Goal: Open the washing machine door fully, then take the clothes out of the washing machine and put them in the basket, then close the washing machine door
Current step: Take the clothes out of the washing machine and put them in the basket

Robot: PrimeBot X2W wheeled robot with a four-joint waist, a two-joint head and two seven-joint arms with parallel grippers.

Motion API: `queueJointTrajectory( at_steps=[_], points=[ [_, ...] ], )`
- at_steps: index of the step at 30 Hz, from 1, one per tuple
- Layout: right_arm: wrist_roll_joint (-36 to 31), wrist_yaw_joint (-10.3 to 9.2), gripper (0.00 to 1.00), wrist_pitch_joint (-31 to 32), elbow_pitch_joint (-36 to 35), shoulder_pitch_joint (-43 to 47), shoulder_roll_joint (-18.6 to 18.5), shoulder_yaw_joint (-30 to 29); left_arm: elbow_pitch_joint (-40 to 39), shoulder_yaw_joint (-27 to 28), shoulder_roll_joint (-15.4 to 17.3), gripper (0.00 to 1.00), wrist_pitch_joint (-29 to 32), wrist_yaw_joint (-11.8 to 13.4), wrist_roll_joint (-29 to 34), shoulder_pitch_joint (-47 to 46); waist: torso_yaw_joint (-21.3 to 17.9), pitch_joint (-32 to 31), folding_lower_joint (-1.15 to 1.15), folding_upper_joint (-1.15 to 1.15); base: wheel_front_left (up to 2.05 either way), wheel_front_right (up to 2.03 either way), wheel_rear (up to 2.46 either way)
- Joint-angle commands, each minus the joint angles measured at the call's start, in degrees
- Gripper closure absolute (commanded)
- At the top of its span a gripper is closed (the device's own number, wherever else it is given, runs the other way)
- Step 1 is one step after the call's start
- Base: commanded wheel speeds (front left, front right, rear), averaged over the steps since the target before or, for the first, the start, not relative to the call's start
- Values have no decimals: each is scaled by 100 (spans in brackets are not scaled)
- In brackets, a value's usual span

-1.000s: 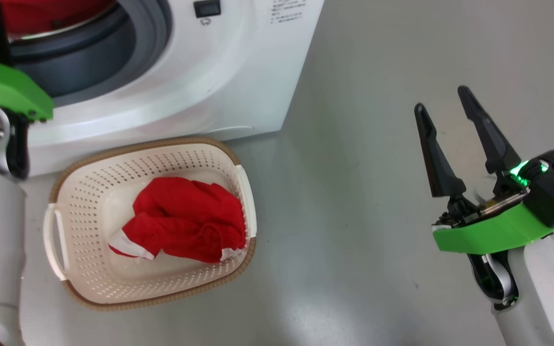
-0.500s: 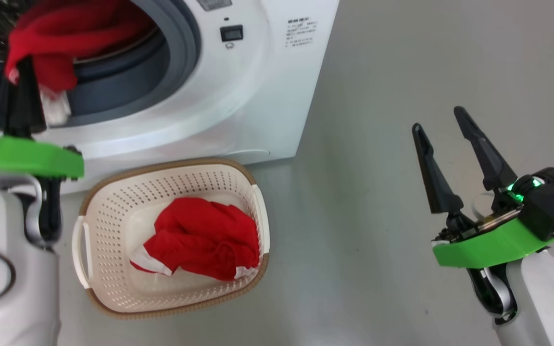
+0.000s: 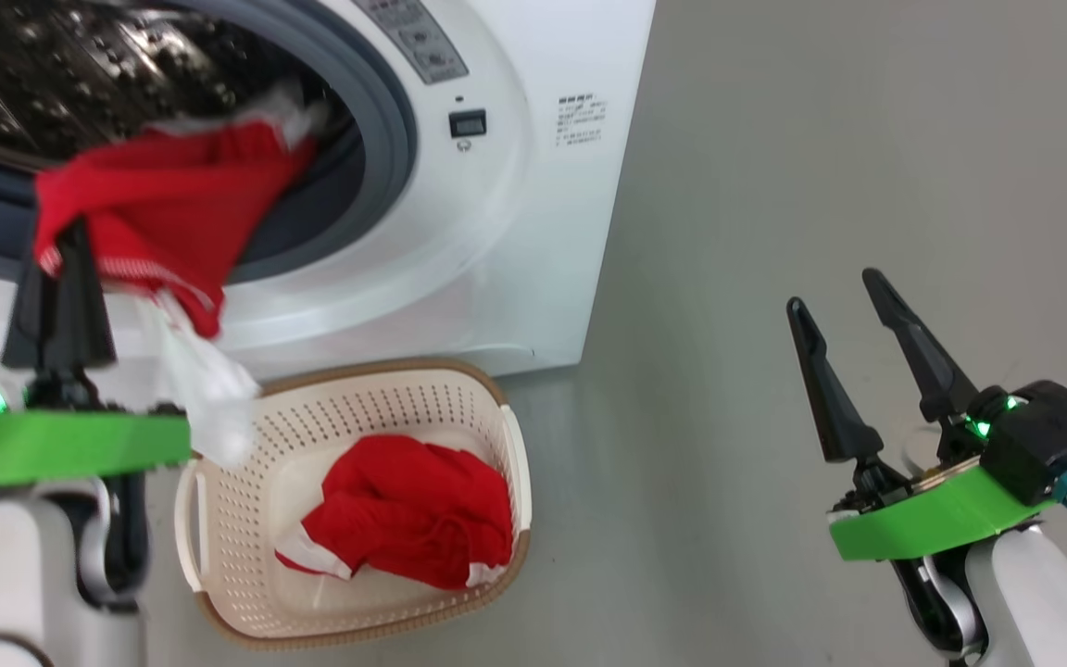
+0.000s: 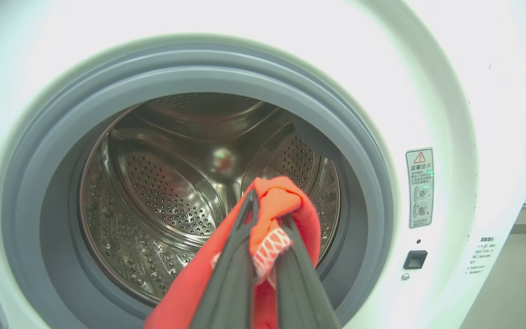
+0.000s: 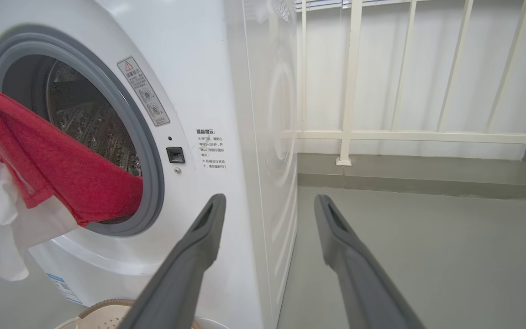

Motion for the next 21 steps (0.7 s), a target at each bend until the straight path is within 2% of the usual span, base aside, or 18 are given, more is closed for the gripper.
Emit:
queueJointTrajectory(
  at_steps=[1,5,15,21],
  points=[
    [-2,35,0,-36,-113,78,-4,96,-264,176,119,100,-52,-31,32,140,19,-197,0,0,0,0,0],
    [18,35,0,-36,-103,195,24,52,-788,105,34,100,-7,69,82,536,43,-354,0,0,0,0,0],
    [19,35,0,-36,-147,392,34,13,-2442,-306,-138,100,637,426,212,1471,161,-390,0,0,0,0,0],
    [25,35,0,-36,-195,268,8,84,-2096,-430,-211,100,757,467,-292,1571,216,-101,0,0,0,0,0]
  ],
)
